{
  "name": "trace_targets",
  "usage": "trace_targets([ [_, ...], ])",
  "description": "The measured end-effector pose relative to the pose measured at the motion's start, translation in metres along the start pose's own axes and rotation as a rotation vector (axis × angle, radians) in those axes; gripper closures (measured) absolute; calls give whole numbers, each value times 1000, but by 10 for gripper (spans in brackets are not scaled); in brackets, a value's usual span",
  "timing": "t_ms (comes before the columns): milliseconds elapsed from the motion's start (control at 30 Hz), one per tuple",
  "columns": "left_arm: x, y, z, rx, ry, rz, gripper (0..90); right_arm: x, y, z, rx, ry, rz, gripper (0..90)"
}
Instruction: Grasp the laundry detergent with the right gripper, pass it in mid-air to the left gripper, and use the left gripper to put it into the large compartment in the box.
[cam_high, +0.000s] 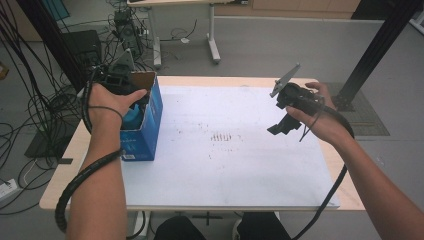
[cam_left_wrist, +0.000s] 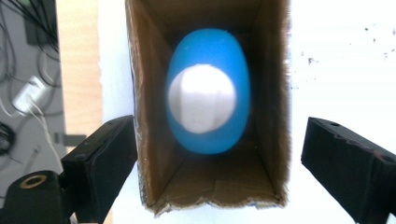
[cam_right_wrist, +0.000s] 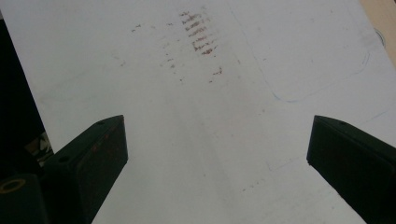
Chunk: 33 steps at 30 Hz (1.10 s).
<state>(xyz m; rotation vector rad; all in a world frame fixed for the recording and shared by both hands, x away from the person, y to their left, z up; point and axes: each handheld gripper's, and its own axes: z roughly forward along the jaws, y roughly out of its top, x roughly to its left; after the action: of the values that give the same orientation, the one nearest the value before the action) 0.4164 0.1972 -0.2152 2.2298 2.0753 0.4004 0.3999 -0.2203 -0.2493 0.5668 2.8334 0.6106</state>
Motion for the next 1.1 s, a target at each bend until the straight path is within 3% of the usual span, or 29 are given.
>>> trace_targets([
  [167,-16,3,-10,-31,-12,47,58,0,4,1,15,-1,-2,53],
  [300,-37,7,-14,-28,1,140,47,-3,6,3,33,2,-10,54],
  [467,-62,11,-15,-22,-9,206,24,-7,9,6,45,9,-16,54],
  [667,-93,20,-18,-35,-33,253,9,-11,9,6,50,10,-16,54],
  [933,-118,34,-19,-50,-56,291,3,-16,5,6,53,10,-3,54],
  [1100,-131,38,-19,-64,-48,318,2,-17,4,7,66,8,-4,54],
])
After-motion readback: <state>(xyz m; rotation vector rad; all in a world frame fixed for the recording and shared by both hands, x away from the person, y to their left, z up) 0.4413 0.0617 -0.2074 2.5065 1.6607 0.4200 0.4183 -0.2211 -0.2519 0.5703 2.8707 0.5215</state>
